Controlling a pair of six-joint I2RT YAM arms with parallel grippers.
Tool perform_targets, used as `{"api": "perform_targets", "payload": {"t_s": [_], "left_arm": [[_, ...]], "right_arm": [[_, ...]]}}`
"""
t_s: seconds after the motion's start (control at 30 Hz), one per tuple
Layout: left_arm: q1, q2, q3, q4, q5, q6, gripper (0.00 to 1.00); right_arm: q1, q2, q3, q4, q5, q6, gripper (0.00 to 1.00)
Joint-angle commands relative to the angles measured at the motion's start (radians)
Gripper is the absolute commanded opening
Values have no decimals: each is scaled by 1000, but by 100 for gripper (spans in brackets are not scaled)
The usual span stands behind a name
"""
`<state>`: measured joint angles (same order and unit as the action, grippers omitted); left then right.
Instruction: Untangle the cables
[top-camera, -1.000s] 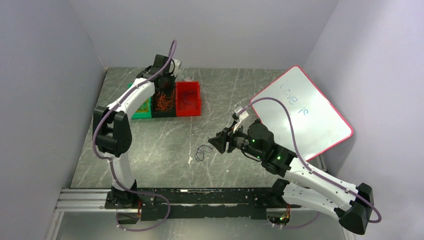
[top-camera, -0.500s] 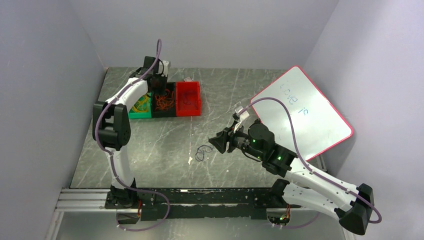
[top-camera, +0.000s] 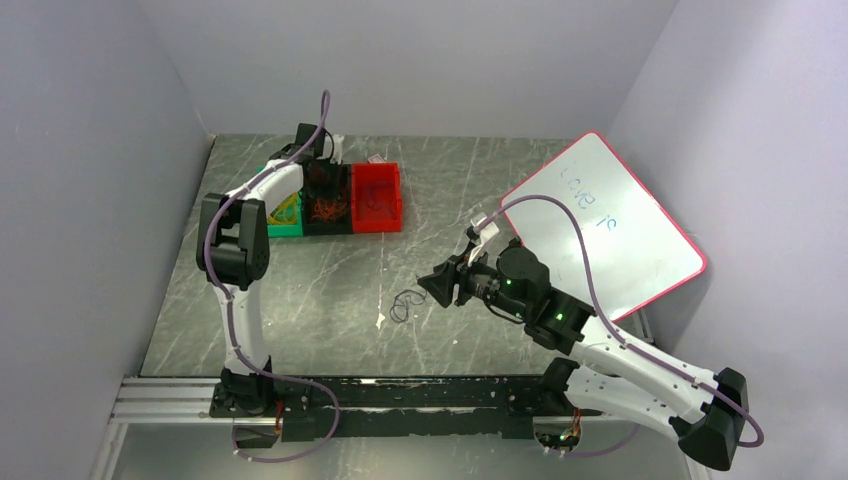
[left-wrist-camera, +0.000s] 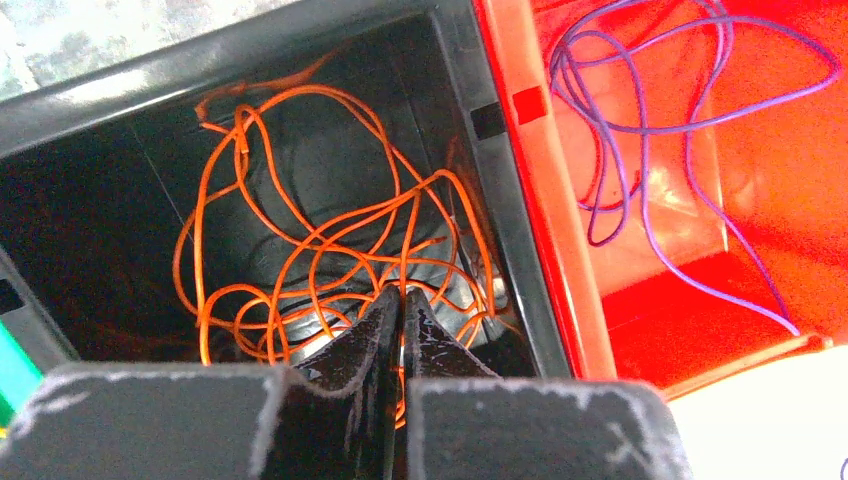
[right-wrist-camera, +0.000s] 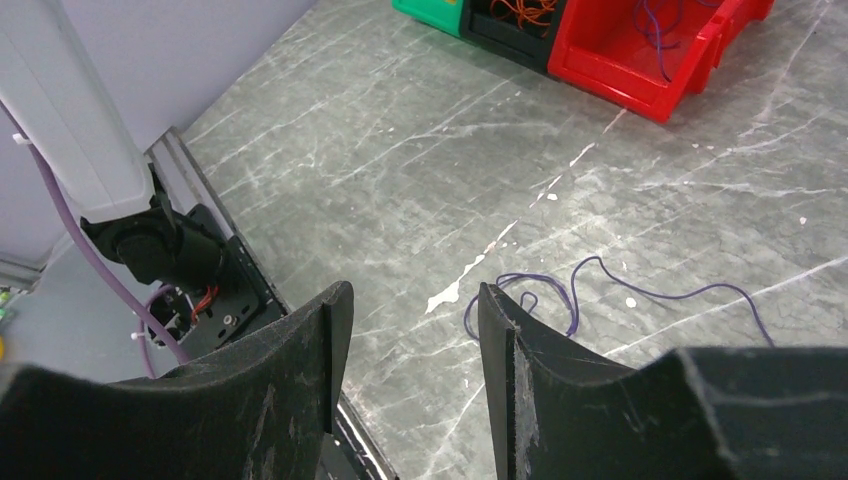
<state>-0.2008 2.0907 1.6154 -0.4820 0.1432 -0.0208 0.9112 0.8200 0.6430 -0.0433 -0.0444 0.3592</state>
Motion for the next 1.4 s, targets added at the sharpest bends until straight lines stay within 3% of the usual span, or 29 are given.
{"api": "perform_targets", "payload": {"t_s": [0.0, 0.27, 0.63, 1.37], "left_arm": [[-3, 32, 22, 7, 23, 2, 7], [0, 39, 15, 3, 9, 3, 7], [2, -67, 21, 3, -37, -9, 28], [2, -239, 24, -31, -45, 4, 42]], "right_arm": [[4, -12, -16, -9, 5, 2, 53], [4, -9, -15, -7, 1, 3, 53], [4, -6, -17, -4, 1, 3, 53], [3, 35, 6, -29, 45, 20, 53]]}}
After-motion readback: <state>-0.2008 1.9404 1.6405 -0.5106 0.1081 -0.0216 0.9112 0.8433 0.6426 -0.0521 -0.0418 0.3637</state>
